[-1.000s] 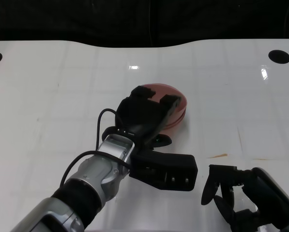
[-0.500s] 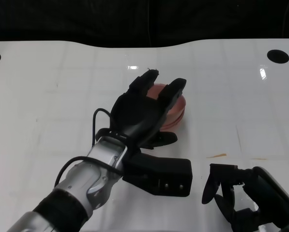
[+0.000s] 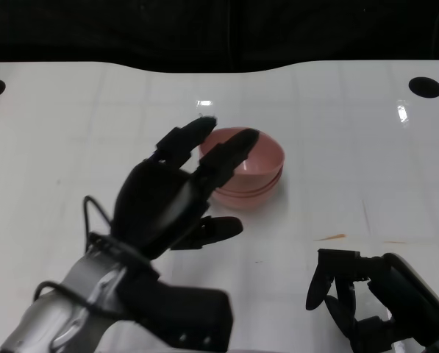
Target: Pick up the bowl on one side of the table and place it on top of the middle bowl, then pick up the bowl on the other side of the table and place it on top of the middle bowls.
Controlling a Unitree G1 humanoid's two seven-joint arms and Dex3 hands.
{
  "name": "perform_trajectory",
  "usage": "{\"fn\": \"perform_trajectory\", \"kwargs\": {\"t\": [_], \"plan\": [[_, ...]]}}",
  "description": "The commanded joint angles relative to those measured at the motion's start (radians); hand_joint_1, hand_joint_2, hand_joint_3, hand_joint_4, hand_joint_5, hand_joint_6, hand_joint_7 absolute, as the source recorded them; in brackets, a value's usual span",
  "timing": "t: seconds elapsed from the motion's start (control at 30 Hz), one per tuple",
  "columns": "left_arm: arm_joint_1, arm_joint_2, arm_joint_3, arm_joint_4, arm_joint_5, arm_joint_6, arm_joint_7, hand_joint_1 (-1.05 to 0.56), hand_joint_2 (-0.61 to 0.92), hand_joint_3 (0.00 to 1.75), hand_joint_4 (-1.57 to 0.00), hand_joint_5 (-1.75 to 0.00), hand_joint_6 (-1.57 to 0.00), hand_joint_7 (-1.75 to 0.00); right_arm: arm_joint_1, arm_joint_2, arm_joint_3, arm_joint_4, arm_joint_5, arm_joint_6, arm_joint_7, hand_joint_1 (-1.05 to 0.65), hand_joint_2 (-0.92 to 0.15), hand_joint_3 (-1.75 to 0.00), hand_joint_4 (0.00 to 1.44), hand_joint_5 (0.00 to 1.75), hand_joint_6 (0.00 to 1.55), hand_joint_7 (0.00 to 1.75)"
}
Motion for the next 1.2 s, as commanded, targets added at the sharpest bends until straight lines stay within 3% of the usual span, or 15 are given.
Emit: {"fn": "perform_trajectory", "kwargs": {"t": [0.03, 0.13, 0.23, 0.33, 0.4, 0.53, 0.63, 0.7, 0.83, 0.9, 1.0, 1.1, 1.2], "plan": [[0.102, 0.058, 0.080, -0.049, -0.073, -0.130, 0.066, -0.50, 0.92, 0.32, -0.19, -0.88, -0.47, -0.13, 0.001, -0.005, -0.006, 0.001, 0.008, 0.011, -0.006, -0.29, -0.32, -1.43, 0.95, 1.75, 0.83, 1.48], [0.184, 0.087, 0.141, -0.048, -0.146, -0.252, 0.077, -0.35, 0.92, 0.22, -0.25, -1.10, -0.60, -0.21, -0.002, -0.004, -0.005, 0.000, 0.015, 0.021, 0.003, -0.29, -0.31, -1.44, 0.93, 1.75, 0.83, 1.47], [0.246, 0.087, 0.186, -0.022, -0.197, -0.349, 0.089, -0.29, 0.92, 0.19, -0.29, -1.21, -0.65, -0.26, -0.004, -0.003, -0.005, 0.003, 0.015, 0.026, 0.000, -0.30, -0.30, -1.44, 0.93, 1.75, 0.83, 1.46], [0.289, 0.074, 0.225, 0.023, -0.237, -0.464, 0.117, -0.24, 0.92, 0.17, -0.38, -1.22, -0.70, -0.35, -0.003, -0.001, -0.004, 0.004, 0.019, 0.026, 0.001, -0.31, -0.30, -1.43, 0.92, 1.75, 0.83, 1.45], [0.320, 0.061, 0.249, 0.049, -0.277, -0.546, 0.123, -0.17, 0.92, 0.18, -0.51, -1.21, -0.72, -0.54, 0.001, -0.001, -0.003, -0.001, 0.027, 0.029, 0.007, -0.30, -0.30, -1.44, 0.92, 1.75, 0.84, 1.43], [0.397, 0.010, 0.277, 0.046, -0.422, -0.622, 0.072, -0.10, 0.89, 0.23, -0.66, -1.21, -0.77, -0.70, 0.010, -0.001, -0.002, -0.009, 0.034, 0.034, 0.012, -0.27, -0.30, -1.44, 0.92, 1.75, 0.84, 1.41], [0.457, -0.018, 0.270, 0.006, -0.600, -0.601, -0.031, -0.07, 0.67, 0.66, -0.79, -1.18, -0.88, -0.76, 0.013, 0.001, 0.000, -0.018, 0.040, 0.048, 0.017, -0.26, -0.31, -1.43, 0.91, 1.75, 0.85, 1.37], [0.493, -0.029, 0.267, -0.027, -0.684, -0.570, -0.103, -0.08, 0.60, 0.89, -0.84, -1.36, -0.95, -0.86, 0.013, 0.002, -0.001, -0.019, 0.052, 0.054, 0.025, -0.25, -0.33, -1.40, 0.90, 1.73, 0.87, 1.28], [0.542, -0.065, 0.280, -0.064, -0.763, -0.531, -0.199, -0.07, 0.49, 1.14, -0.86, -1.64, -0.96, -1.06, 0.017, -0.011, -0.009, -0.017, 0.075, 0.039, 0.041, -0.24, -0.35, -1.37, 0.89, 1.70, 0.90, 1.17], [0.556, -0.073, 0.282, -0.075, -0.839, -0.499, -0.263, -0.07, 0.41, 1.33, -0.89, -1.71, -0.89, -1.37, 0.016, -0.016, -0.011, -0.011, 0.088, 0.026, 0.051, -0.21, -0.38, -1.37, 0.87, 1.69, 0.91, 1.17], [0.568, -0.089, 0.299, -0.091, -0.905, -0.456, -0.332, -0.08, 0.39, 1.40, -0.90, -1.73, -0.85, -1.48, 0.013, -0.019, -0.014, -0.004, 0.100, 0.017, 0.062, -0.21, -0.39, -1.36, 0.86, 1.70, 0.90, 1.20], [0.571, -0.111, 0.317, -0.090, -0.975, -0.419, -0.397, -0.07, 0.47, 1.23, -0.93, -1.74, -0.86, -1.47, 0.007, -0.024, -0.019, 0.008, 0.116, 0.011, 0.078, -0.23, -0.41, -1.32, 0.86, 1.74, 0.83, 1.38], [0.570, -0.138, 0.338, -0.077, -1.009, -0.404, -0.445, -0.07, 0.50, 1.16, -0.92, -1.74, -0.87, -1.46, 0.008, -0.028, -0.025, 0.011, 0.108, 0.002, 0.075, -0.24, -0.42, -1.30, 0.87, 1.75, 0.81, 1.44]]}}
